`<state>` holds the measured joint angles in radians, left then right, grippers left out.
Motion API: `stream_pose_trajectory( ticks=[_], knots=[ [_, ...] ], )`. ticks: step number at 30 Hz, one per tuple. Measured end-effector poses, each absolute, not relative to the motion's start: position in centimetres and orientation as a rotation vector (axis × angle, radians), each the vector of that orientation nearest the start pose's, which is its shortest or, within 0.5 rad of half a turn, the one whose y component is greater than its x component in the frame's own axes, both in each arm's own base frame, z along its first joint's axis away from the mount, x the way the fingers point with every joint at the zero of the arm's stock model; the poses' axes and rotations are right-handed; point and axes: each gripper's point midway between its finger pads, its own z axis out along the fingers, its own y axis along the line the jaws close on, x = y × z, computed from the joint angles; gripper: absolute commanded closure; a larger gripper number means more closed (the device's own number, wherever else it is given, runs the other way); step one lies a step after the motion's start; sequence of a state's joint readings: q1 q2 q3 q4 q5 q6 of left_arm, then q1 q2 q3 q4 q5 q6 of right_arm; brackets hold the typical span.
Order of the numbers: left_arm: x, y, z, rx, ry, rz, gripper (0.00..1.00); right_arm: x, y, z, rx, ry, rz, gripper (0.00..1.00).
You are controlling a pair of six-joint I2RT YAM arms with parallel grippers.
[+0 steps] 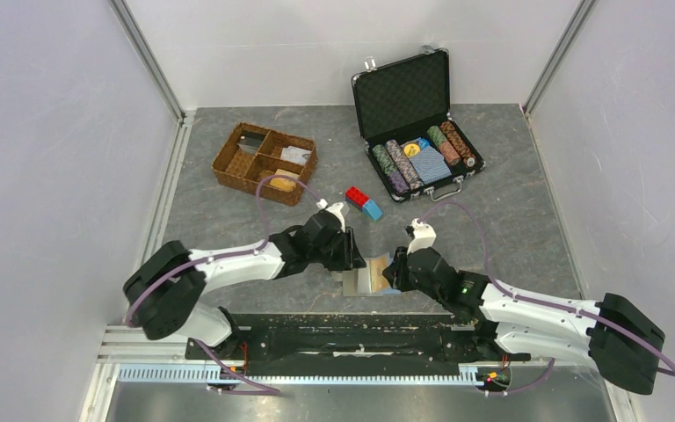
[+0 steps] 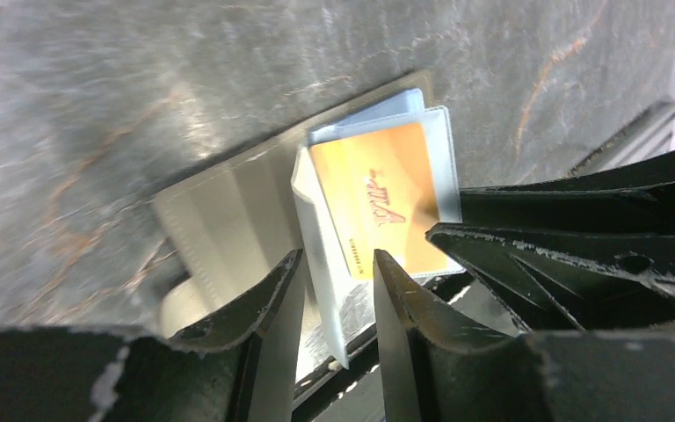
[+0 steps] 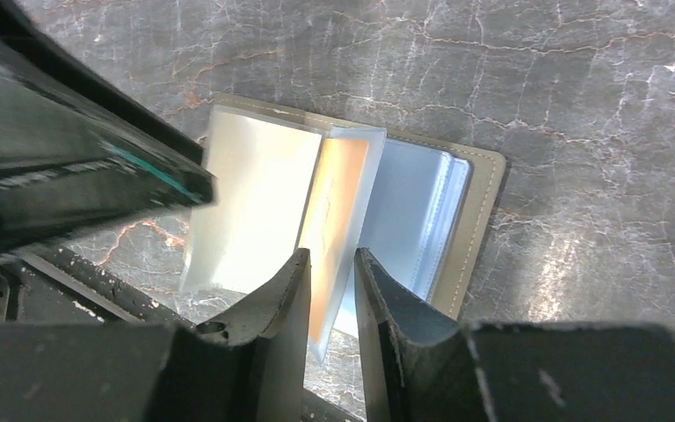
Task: Take the credit cards out of the card holder
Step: Remove the credit card from the card holder.
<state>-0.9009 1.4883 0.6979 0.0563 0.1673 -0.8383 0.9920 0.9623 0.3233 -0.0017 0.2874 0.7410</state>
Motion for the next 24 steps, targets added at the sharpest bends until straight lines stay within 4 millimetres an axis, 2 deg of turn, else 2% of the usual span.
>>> stream_pose_trajectory(
  ticks=[2,6,9,11,16,20,24],
  knots=[
    [19.0,-31.7,6.8,0.136,2.527,-0.92,0.56,17.5,22.3,5.7,-0.119,2.259,0.638,0.72],
    [19.9,-29.9,9.7,0.076,2.445,-0.846,0.55,17.5,21.2,5.1,-0.118,2.282,0.565,0.69],
    [20.0,-29.7,11.7,0.072,2.396,-0.864,0.55,17.8,20.8,5.6,-0.119,2.281,0.526,0.68],
    [19.8,-30.2,12.3,0.085,2.385,-0.898,0.56,18.1,20.8,6.5,-0.121,2.263,0.527,0.67],
    [18.6,-32.4,11.2,0.164,2.423,-0.997,0.62,18.6,21.6,8.4,-0.146,2.218,0.557,0.7],
    [17.7,-33.8,9.2,0.215,2.478,-1.029,0.65,18.4,22.1,8.1,-0.198,2.229,0.572,0.74],
    [17.7,-34.2,8.1,0.218,2.499,-1.024,0.66,18.5,22.9,8.0,-0.225,2.226,0.619,0.77]
  ],
)
